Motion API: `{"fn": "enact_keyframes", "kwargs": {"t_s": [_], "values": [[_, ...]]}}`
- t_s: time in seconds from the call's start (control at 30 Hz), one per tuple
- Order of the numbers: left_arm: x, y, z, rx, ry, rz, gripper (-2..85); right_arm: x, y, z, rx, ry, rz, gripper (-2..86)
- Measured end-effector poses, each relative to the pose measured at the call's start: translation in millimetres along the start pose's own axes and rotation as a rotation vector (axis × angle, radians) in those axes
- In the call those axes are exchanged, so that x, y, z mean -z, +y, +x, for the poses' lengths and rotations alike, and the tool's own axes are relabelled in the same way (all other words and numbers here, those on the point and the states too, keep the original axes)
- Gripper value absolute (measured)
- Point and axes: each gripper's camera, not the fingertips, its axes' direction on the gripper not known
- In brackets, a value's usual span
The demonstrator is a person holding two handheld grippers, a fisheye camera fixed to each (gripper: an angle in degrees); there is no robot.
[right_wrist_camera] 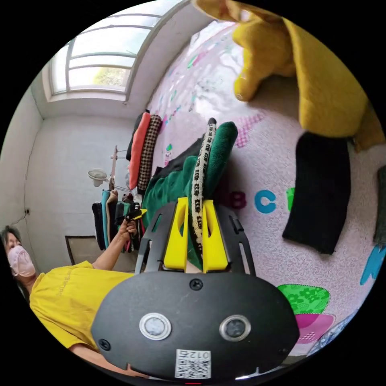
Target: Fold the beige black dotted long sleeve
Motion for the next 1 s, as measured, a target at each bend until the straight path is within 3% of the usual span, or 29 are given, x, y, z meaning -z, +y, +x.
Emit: {"fn": "enact_keyframes", "kwargs": {"t_s": [0.33, 0.6, 0.8, 1.0], "values": [[82.8, 20.8, 59.4, -0.086, 0.041, 0.169, 6.5, -73.3, -83.2, -176.6, 0.314, 0.043, -0.06, 1.2], [237.0, 26.9, 113.8, -0.153, -0.142, 0.574, 6.9, -197.1, -216.5, -380.6, 0.66, 0.054, -0.077, 0.9], [301.0, 17.0, 112.8, -0.061, -0.262, 0.822, 6.9, -303.0, -320.7, -497.7, 0.739, 0.066, -0.017, 1.1], [315.2, 5.0, 98.6, 0.074, -0.335, 0.936, 6.8, -422.0, -378.3, -576.2, 0.851, 0.124, -0.044, 1.3]]}}
